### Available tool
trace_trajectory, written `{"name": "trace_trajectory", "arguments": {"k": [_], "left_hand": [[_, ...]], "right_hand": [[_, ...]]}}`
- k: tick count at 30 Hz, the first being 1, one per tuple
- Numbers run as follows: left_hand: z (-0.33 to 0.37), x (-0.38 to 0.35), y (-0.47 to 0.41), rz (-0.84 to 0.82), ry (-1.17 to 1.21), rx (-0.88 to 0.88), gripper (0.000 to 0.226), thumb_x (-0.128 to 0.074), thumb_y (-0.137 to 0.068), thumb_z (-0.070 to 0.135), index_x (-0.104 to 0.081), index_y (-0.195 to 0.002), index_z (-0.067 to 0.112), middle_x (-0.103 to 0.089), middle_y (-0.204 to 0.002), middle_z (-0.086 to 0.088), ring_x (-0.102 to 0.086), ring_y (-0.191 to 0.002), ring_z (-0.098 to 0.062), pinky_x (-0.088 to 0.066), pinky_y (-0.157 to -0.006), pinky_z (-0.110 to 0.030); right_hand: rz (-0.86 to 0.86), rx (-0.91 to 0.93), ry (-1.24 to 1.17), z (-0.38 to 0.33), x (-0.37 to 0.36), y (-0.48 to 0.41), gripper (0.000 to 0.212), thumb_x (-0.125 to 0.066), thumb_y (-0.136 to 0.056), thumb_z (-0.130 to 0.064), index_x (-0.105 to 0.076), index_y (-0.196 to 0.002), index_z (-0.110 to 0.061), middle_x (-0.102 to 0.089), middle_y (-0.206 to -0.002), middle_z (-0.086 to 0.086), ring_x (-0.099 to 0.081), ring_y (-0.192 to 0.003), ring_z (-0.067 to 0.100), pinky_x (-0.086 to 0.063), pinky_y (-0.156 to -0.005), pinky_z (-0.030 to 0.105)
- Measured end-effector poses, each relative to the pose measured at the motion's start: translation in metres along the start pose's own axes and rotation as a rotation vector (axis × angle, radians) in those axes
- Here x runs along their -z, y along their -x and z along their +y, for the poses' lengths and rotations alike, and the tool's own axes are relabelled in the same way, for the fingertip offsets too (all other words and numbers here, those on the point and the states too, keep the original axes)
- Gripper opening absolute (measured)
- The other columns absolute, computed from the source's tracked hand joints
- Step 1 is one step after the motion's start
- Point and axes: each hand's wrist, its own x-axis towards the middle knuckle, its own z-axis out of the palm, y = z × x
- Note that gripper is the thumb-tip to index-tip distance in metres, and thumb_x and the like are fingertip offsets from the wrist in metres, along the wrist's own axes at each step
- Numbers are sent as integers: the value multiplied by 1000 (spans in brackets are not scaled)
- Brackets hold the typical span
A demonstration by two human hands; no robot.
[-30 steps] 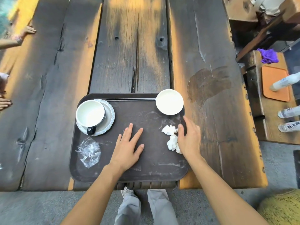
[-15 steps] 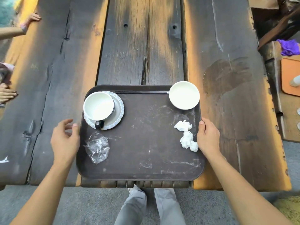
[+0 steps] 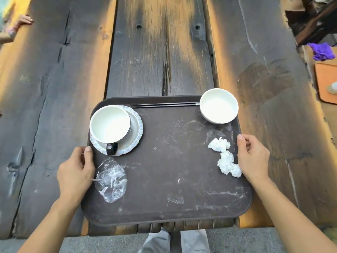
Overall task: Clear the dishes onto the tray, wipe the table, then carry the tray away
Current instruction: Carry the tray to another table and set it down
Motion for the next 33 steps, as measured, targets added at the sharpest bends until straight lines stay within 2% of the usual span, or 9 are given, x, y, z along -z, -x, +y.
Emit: {"name": "trace_trajectory", "arguments": {"k": [3,7,12,15,17,21,26,30,33], "left_hand": [[2,1,2,15,21,4,49,-39,-105,48,-40,-66,18,-50,-52,1,-47,-52,-20,-33,-53,-36],[4,0,3,38,26,9,52,-43,-106,45,-33,-63,17,-46,-51,-2,-45,-52,-16,-29,-51,-36],[5,3,6,33,43,-3,54,-48,-106,42,-44,-63,10,-49,-54,-5,-45,-55,-19,-31,-56,-38],[2,6,17,58,55,-11,56,-51,-106,37,-40,-61,6,-42,-51,-7,-36,-60,-29,-27,-58,-38],[0,8,27,79,61,-16,56,-51,-106,35,-39,-60,7,-39,-51,-7,-37,-65,-24,-24,-59,-37],[-7,10,61,92,80,45,55,-49,-106,38,-42,-62,7,-41,-53,-8,-37,-65,-25,-26,-62,-40],[-13,17,121,118,89,167,54,-51,-106,38,-50,-66,1,-50,-57,-17,-45,-60,-30,-30,-65,-40],[-18,26,176,168,121,271,56,-49,-105,42,-45,-63,5,-46,-54,-12,-39,-58,-24,-29,-63,-38],[-25,28,203,183,141,318,55,-49,-105,43,-49,-65,5,-47,-54,-10,-41,-59,-22,-32,-64,-36]], "right_hand": [[21,-16,-26,0,-1,0,19,-56,-97,-36,-67,-91,-22,-61,-69,-13,-58,-67,6,-36,-70,25],[34,-34,-35,2,-3,-1,20,-57,-94,-42,-64,-84,-26,-61,-64,-9,-58,-66,3,-38,-70,27],[28,-29,-48,0,0,1,18,-55,-92,-42,-62,-82,-28,-61,-64,-11,-57,-68,-4,-32,-66,22],[9,-13,-66,-1,3,3,18,-55,-93,-40,-61,-81,-28,-60,-63,-10,-56,-68,-5,-32,-60,20],[-2,-8,-75,0,6,6,19,-56,-94,-39,-61,-80,-27,-59,-62,-9,-56,-68,-5,-33,-60,10],[-41,31,-85,2,17,9,18,-57,-94,-36,-61,-81,-25,-59,-62,-9,-54,-65,-7,-32,-60,1],[-136,91,-75,2,38,20,15,-56,-95,-34,-61,-84,-25,-59,-66,-11,-54,-66,-9,-31,-61,-1],[-206,150,-81,-1,55,29,14,-56,-96,-32,-61,-84,-25,-60,-67,-10,-54,-65,-5,-33,-61,0],[-247,170,-71,-1,61,37,14,-55,-96,-33,-61,-85,-25,-60,-67,-9,-54,-66,-6,-33,-61,1]]}}
